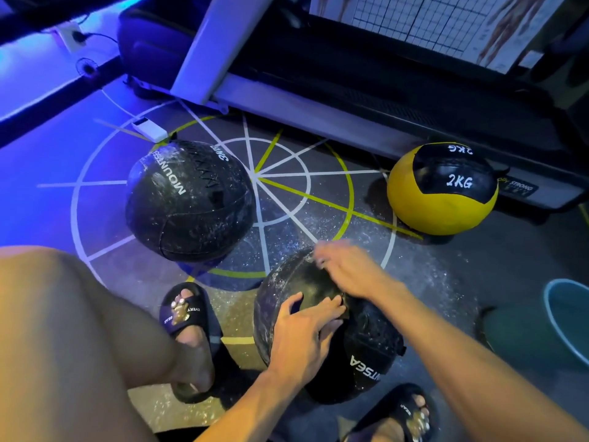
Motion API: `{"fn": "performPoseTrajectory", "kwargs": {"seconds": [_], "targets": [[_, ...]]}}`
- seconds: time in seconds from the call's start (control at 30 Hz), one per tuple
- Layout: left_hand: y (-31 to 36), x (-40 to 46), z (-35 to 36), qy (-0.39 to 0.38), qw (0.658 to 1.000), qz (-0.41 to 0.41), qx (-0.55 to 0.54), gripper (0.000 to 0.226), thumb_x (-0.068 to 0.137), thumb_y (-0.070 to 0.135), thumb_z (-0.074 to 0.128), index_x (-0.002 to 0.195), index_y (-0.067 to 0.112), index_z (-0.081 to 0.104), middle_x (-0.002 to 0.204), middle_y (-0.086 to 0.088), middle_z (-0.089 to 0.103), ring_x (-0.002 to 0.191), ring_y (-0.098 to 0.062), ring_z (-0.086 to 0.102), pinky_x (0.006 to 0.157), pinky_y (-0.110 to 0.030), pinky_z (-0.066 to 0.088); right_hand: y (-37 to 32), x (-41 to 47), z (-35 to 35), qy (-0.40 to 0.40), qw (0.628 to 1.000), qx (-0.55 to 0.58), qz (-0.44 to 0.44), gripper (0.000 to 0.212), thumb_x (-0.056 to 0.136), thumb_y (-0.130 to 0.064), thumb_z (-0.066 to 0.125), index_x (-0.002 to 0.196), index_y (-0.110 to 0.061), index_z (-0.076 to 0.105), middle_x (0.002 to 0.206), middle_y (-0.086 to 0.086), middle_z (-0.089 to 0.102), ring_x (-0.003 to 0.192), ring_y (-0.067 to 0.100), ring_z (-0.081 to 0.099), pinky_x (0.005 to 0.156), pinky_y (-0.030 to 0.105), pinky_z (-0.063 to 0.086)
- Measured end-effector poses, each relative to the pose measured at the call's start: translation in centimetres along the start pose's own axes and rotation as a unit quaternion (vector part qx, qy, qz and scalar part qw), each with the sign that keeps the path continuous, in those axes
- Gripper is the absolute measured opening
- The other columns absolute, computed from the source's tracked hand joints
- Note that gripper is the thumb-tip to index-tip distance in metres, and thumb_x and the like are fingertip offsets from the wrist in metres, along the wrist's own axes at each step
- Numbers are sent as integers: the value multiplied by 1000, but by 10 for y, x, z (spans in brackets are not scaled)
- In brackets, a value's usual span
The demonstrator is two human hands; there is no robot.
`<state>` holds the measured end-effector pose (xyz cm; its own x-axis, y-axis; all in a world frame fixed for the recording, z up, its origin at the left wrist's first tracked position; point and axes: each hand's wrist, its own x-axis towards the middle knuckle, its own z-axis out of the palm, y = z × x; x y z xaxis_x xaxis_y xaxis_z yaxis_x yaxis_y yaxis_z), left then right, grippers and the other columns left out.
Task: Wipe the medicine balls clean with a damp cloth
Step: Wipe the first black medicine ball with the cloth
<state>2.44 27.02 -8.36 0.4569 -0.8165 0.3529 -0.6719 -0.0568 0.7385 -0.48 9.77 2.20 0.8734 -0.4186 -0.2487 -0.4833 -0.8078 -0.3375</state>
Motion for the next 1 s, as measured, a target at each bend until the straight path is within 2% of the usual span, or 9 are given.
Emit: {"fn": "performPoseTrajectory", "kwargs": {"seconds": [0.1, 0.23, 0.3, 0.4, 0.47, 0.53, 0.63, 0.8, 1.0], "targets": [[2, 1, -4, -12, 1000, 1, 14, 19, 97, 35, 58, 110, 38, 72, 112, 26, 73, 111, 8, 62, 114, -40, 31, -24, -11, 11, -93, 989, 25, -112, 27, 103, -20, 40, 105, -29, 65, 112, -7, 69, 91, 13, 66, 88, 36, 56], [-4, 0, -1, 20, 1000, -6, -18, 24, 96, 36, 59, 115, 36, 74, 125, 25, 69, 124, 16, 54, 116, -32, 26, 26, 7, -5, 17, 994, 28, 107, 37, 104, -18, 33, 116, -26, 67, 121, 6, 70, 106, 25, 69, 94, 39, 53], [-3, -1, -5, 3, 1000, -8, -15, 24, 97, 37, 58, 115, 37, 74, 125, 27, 69, 123, 16, 54, 116, -34, 26, 9, -2, -3, 2, 999, 16, 33, 35, 101, -22, 31, 100, -25, 65, 107, 2, 69, 96, 20, 66, 91, 39, 55], [-3, 2, -12, -28, 1000, -13, 1, 23, 96, 35, 59, 115, 41, 69, 120, 31, 69, 117, 15, 57, 117, -34, 23, -14, -20, 5, -71, 994, 69, -47, 38, 105, -15, 42, 129, -27, 68, 128, -10, 66, 78, -7, 57, 82, 18, 51], [-8, 3, -15, -32, 999, -7, -7, 25, 96, 34, 61, 118, 40, 71, 127, 31, 66, 124, 17, 53, 119, -35, 22, 11, -20, 4, 17, 991, 129, 14, 36, 106, -15, 47, 133, -29, 67, 137, -16, 59, 94, -9, 59, 97, 22, 50], [-14, 3, -22, -24, 999, -26, -18, 27, 96, 33, 64, 121, 39, 72, 128, 33, 61, 127, 18, 49, 120, -36, 23, 37, -27, 0, 86, 961, 227, 134, 26, 106, -30, 51, 120, -32, 73, 132, -13, 67, 110, 6, 65, 99, 33, 51], [-21, 2, -42, -10, 999, -44, -16, 26, 95, 33, 65, 119, 40, 74, 125, 35, 59, 126, 19, 49, 118, -36, 28, 66, -54, -13, 176, 884, 334, 277, 27, 105, -16, 47, 104, -24, 73, 104, 2, 75, 86, 16, 67, 64, 25, 47], [-27, 14, -75, -43, 996, -57, 57, 32, 93, 52, 53, 117, 41, 72, 128, 35, 59, 123, 14, 55, 121, -46, 28, 92, -94, -18, 369, 661, 556, 342, 28, 103, -6, 43, 97, -16, 68, 98, 15, 60, 76, 20, 56, 64, 32, 42], [-27, 35, -74, -138, 982, -51, 116, 53, 98, 62, 38, 145, 43, 53, 156, 27, 36, 147, 1, 35, 126, -43, 21, 52, -87, 1, 397, 640, 553, 356, 24, 105, -15, 49, 104, -23, 72, 100, -4, 65, 79, 14, 56, 63, 29, 42]]}}
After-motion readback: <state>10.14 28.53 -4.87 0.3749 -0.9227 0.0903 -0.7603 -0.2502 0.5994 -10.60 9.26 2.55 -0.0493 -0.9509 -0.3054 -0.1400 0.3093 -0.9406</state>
